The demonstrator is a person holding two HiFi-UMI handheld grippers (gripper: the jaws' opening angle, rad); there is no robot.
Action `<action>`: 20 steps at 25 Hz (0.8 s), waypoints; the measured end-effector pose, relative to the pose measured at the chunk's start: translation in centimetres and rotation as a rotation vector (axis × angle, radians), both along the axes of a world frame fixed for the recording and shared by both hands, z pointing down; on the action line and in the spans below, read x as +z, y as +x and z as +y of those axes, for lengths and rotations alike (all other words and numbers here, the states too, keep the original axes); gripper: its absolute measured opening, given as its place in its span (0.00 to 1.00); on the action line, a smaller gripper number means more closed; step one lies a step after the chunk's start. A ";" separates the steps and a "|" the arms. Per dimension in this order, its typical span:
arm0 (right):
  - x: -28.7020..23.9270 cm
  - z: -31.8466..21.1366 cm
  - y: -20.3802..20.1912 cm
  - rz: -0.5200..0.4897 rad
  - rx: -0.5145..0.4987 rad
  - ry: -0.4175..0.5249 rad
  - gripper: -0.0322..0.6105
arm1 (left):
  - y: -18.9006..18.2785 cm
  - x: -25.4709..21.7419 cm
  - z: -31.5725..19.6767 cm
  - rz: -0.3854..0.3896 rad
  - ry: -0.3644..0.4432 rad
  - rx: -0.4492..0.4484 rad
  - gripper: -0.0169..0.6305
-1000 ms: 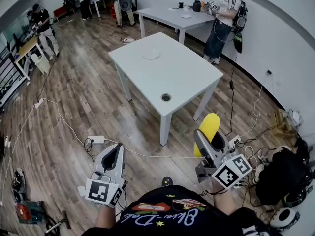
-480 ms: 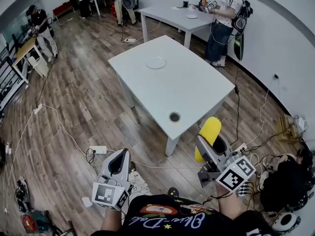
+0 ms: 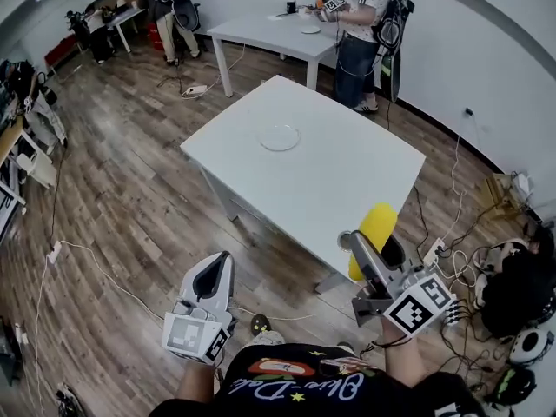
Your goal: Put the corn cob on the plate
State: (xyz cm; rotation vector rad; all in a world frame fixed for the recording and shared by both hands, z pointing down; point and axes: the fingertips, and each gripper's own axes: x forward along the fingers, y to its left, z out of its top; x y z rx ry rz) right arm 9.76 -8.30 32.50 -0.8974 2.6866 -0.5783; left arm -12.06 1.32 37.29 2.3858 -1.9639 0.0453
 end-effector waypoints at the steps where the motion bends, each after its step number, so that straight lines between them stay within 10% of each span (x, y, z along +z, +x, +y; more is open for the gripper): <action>1: 0.0 -0.3 -1.6 0.000 0.016 -0.004 0.42 | -1.7 -0.1 -0.4 -0.005 0.001 0.012 0.02; 20: 2.6 -14.0 -14.4 0.110 0.124 -0.028 0.42 | -13.4 0.7 -17.1 0.003 0.042 0.112 0.02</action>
